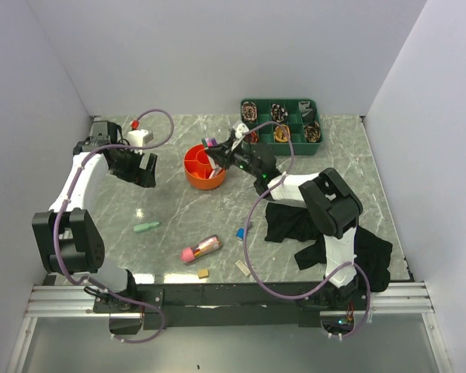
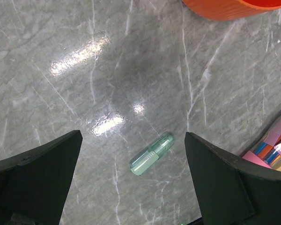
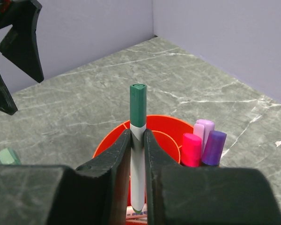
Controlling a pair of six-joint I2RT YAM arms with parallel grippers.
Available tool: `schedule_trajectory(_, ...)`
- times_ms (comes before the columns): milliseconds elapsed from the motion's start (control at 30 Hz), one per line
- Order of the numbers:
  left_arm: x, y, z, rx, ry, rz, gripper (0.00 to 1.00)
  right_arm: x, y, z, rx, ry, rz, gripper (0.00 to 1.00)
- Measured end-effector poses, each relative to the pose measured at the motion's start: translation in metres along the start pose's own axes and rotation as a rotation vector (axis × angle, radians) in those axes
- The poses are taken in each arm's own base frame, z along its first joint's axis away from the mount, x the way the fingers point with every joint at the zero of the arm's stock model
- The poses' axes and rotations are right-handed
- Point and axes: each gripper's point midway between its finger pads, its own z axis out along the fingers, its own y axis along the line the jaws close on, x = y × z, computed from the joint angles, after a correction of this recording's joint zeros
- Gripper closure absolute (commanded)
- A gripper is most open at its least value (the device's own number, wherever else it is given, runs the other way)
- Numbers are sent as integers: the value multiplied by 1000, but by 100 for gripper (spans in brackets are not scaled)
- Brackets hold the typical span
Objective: Sort the stationery into containers
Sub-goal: Place the pen in the storage box, then pick up the stationery from the center of the board.
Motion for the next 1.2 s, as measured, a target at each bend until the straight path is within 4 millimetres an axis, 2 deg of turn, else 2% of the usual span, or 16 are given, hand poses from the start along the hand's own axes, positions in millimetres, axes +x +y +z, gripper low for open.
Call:
schedule_trajectory(233,-1,0,-2,-2,-6,12,1,7,1,-1,18,20,1,73)
schedule_trajectory(367,-2,1,-3,-6,-14,29,1,20,2,-9,31,52,6,56)
schedule_trajectory(567,-1,1,-3,-7,-17,52,1,26,4,-14,46,93,2,53)
schedule_trajectory(633,0,1,-2,-3,-16,60,1,19,6,-16,45,94,-2,52)
schedule_trajectory(733,1,0,-3,7,-12,105,0,-3,12,-22,45,94,-22,52)
schedule_trajectory(933,31,-11,-13,81,95,258,11,-85,32,-46,35,60,-130,50)
schedule_trajectory(1000,46,-15,-11,107,143,317,18,-101,37,-56,37,78,-155,50)
schedule_trajectory(1100,73,-29,-6,149,219,384,25,-107,38,-65,48,143,-165,49)
schedule_trajectory(1200,103,-44,2,189,293,446,29,-94,33,-76,89,240,-150,49)
